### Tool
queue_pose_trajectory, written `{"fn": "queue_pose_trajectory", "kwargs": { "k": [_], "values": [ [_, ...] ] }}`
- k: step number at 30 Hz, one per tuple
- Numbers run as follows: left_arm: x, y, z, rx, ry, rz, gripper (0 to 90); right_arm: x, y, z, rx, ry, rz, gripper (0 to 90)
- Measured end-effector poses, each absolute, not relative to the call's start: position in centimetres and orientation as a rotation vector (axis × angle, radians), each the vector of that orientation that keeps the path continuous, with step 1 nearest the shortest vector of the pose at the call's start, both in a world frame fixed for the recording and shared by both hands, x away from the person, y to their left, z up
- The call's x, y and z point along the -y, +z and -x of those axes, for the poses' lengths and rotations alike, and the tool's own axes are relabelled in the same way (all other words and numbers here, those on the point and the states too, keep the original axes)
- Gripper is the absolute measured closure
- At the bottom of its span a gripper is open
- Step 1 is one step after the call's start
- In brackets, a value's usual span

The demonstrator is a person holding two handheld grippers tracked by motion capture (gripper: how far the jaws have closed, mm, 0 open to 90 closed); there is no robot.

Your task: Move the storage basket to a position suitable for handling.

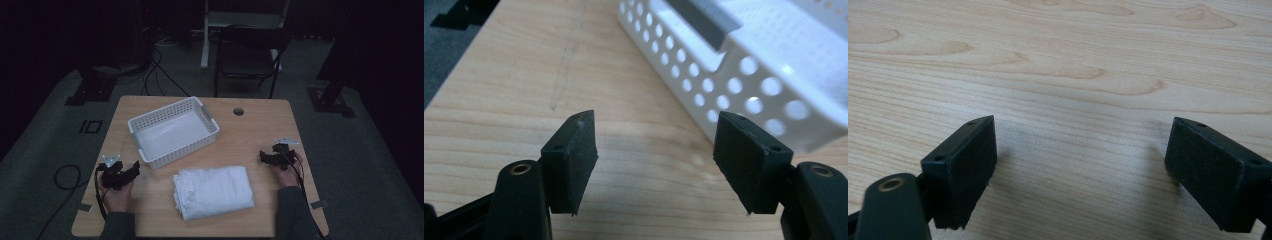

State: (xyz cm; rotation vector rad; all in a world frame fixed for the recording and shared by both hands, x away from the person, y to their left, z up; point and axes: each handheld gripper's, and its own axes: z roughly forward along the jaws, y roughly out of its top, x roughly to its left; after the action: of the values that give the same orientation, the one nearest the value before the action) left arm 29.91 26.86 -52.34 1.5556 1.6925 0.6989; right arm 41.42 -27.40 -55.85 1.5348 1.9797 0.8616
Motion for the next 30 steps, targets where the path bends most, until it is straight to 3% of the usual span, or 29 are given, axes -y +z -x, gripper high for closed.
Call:
{"fn": "queue_pose_trajectory", "kwargs": {
  "k": [30],
  "values": [
    [-25.6, -47.8, -28.9, -1.52, 0.702, -1.546, 42.1, 27.2, -55.9, -41.0, -1.997, 0.869, -1.519, 13.0]
  ]
}}
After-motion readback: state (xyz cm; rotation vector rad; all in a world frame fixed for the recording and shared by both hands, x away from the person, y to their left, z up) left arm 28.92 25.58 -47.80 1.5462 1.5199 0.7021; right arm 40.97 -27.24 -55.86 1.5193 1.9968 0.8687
